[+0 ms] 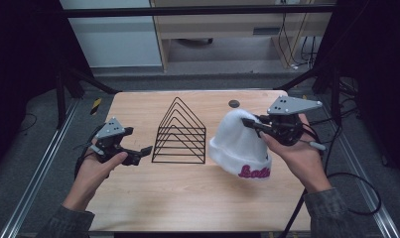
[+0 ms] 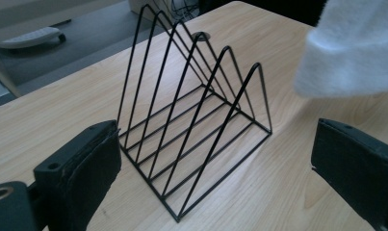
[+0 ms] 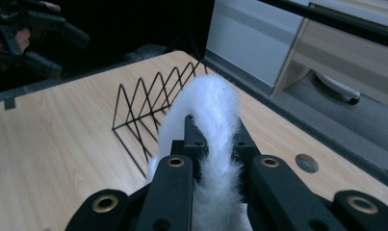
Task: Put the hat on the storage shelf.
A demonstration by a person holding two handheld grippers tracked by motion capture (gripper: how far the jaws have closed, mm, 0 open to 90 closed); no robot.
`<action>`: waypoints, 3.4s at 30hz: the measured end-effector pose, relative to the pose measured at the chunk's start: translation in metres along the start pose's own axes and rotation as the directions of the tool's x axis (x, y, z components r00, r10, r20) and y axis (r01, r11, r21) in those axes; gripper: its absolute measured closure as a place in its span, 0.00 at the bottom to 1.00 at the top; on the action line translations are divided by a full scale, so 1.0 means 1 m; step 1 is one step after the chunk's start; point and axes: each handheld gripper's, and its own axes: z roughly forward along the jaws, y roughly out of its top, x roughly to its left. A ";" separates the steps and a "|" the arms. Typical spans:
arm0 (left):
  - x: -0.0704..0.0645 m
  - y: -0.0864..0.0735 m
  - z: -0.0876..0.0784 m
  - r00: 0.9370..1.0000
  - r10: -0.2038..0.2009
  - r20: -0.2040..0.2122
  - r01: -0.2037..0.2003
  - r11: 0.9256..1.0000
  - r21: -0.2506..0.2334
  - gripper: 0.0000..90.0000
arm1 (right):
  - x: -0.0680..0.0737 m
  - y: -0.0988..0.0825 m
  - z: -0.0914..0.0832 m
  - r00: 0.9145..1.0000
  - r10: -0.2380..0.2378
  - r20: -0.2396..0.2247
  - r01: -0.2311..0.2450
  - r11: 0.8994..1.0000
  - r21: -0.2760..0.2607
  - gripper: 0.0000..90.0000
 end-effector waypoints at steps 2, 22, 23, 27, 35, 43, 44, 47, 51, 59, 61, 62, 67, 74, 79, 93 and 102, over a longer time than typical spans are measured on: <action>0.000 0.006 0.002 1.000 0.002 0.017 -0.003 1.000 0.013 0.04 | -0.001 0.003 0.000 1.000 0.001 0.007 -0.001 1.000 -0.004 0.92; 0.002 0.046 0.007 0.998 -0.007 0.067 0.008 1.000 -0.009 0.08 | -0.021 0.051 0.005 0.996 0.032 0.086 -0.023 0.993 -0.112 0.92; 0.002 0.048 0.007 0.998 -0.004 0.067 0.005 1.000 -0.010 0.08 | -0.021 0.051 0.005 0.996 0.032 0.086 -0.023 0.993 -0.112 0.92; 0.000 0.054 0.008 0.998 0.013 0.065 -0.012 1.000 -0.005 0.08 | -0.019 0.058 0.010 0.995 0.022 0.093 -0.012 0.994 -0.108 0.92; 0.002 0.059 0.015 0.996 0.005 0.086 -0.002 1.000 -0.026 0.06 | -0.016 0.081 0.013 0.997 0.013 0.076 -0.001 0.987 -0.159 0.92; -0.001 0.061 0.018 0.993 0.019 0.115 -0.012 0.998 -0.055 0.05 | -0.008 0.098 0.018 0.998 0.001 0.056 0.011 0.980 -0.198 0.92; -0.002 0.061 0.018 0.993 0.016 0.118 -0.008 0.998 -0.060 0.05 | -0.007 0.100 0.020 0.999 -0.002 0.054 0.013 0.979 -0.204 0.92; -0.002 0.063 0.018 0.992 0.003 0.129 0.006 0.998 -0.070 0.06 | -0.004 0.105 0.026 0.999 0.001 0.033 0.006 0.977 -0.212 0.92; -0.003 0.066 0.018 0.992 -0.001 0.126 0.010 0.997 -0.076 0.08 | 0.001 0.112 0.032 1.000 0.002 0.017 0.002 0.974 -0.225 0.92; -0.004 0.066 0.022 0.992 0.014 0.122 -0.005 0.997 -0.071 0.10 | 0.010 0.127 0.040 1.000 -0.011 -0.013 0.008 0.968 -0.249 0.92; -0.003 0.066 0.023 0.993 0.018 0.120 -0.009 0.997 -0.076 0.11 | 0.012 0.130 0.043 1.000 -0.017 -0.022 0.011 0.969 -0.248 0.92; -0.002 0.066 0.025 0.993 0.021 0.115 -0.012 0.997 -0.076 0.12 | 0.013 0.131 0.044 0.999 -0.022 -0.025 0.015 0.968 -0.250 0.92; 0.001 0.068 0.027 0.991 0.001 0.136 0.014 0.994 -0.106 0.17 | 0.017 0.135 0.053 0.998 -0.027 -0.057 0.011 0.966 -0.258 0.92; 0.004 0.074 0.028 0.991 -0.005 0.133 0.023 0.991 -0.135 0.29 | 0.026 0.141 0.067 0.994 -0.045 -0.098 0.018 0.965 -0.260 0.92; 0.006 0.074 0.029 0.994 0.003 0.108 0.010 0.992 -0.124 0.59 | 0.028 0.140 0.077 0.992 -0.058 -0.111 0.029 0.968 -0.248 0.92; -0.007 0.078 0.027 1.000 0.009 0.008 -0.008 0.987 -0.159 0.83 | 0.009 0.133 0.085 0.995 -0.040 -0.096 0.015 0.969 -0.247 0.92; -0.005 0.078 0.027 1.000 0.001 -0.012 -0.003 0.986 -0.165 0.83 | -0.001 0.128 0.097 0.996 -0.024 -0.085 0.003 0.973 -0.232 0.92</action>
